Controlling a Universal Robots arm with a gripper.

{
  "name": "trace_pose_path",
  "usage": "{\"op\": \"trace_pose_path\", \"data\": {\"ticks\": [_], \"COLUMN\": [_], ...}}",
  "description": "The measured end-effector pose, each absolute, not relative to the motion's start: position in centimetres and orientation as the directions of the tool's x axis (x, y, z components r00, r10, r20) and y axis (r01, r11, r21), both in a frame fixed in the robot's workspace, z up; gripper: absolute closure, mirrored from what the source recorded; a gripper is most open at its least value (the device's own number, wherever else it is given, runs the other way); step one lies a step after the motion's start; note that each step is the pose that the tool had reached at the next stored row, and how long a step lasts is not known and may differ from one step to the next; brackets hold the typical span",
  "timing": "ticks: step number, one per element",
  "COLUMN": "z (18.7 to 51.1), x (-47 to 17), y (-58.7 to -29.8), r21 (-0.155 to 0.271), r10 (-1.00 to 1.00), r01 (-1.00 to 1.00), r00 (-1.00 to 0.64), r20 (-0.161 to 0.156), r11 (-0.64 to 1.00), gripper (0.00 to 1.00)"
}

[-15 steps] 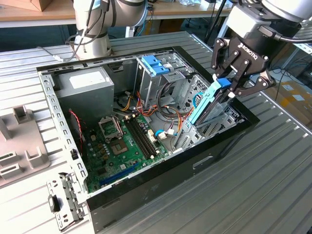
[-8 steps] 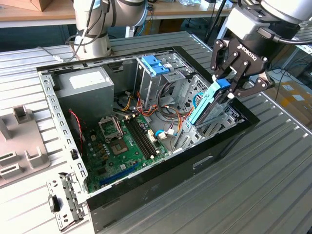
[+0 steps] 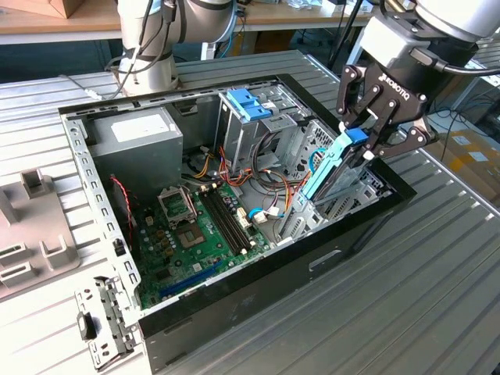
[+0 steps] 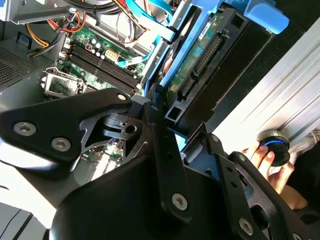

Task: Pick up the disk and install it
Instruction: 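Insert the disk into the insertion slot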

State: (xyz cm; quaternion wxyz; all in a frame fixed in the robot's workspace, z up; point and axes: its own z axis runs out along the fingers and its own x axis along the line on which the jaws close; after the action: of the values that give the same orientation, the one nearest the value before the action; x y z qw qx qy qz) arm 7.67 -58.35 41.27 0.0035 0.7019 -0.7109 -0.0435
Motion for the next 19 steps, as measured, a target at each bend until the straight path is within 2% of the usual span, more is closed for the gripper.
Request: {"op": "trace_pose_path", "data": {"ticks": [5,6,7,10,11,16,19], "z": [41.25,41.24,41.24,41.22,41.21,41.18,41.17], "x": [7.67,7.67,7.67,7.67,7.67,7.67,7.67], "y": [-58.35,-58.35,-58.34,-58.35,-58.34,-58.35,-58.35], "r21": [0.067,0.067,0.067,0.067,0.067,0.067,0.067], "r10": [-0.998,-0.998,-0.998,-0.998,-0.998,-0.998,-0.998], "r01": [-0.998,-0.998,-0.998,-0.998,-0.998,-0.998,-0.998], "r00": [-0.015,-0.015,-0.015,-0.015,-0.015,-0.015,-0.015], "r20": [-0.056,-0.056,-0.056,-0.056,-0.056,-0.056,-0.056], "r11": [0.011,0.011,0.011,0.011,0.011,0.011,0.011], "gripper": [0.64,0.62,0.56,0.56,0.58,0.89,0.89]}}
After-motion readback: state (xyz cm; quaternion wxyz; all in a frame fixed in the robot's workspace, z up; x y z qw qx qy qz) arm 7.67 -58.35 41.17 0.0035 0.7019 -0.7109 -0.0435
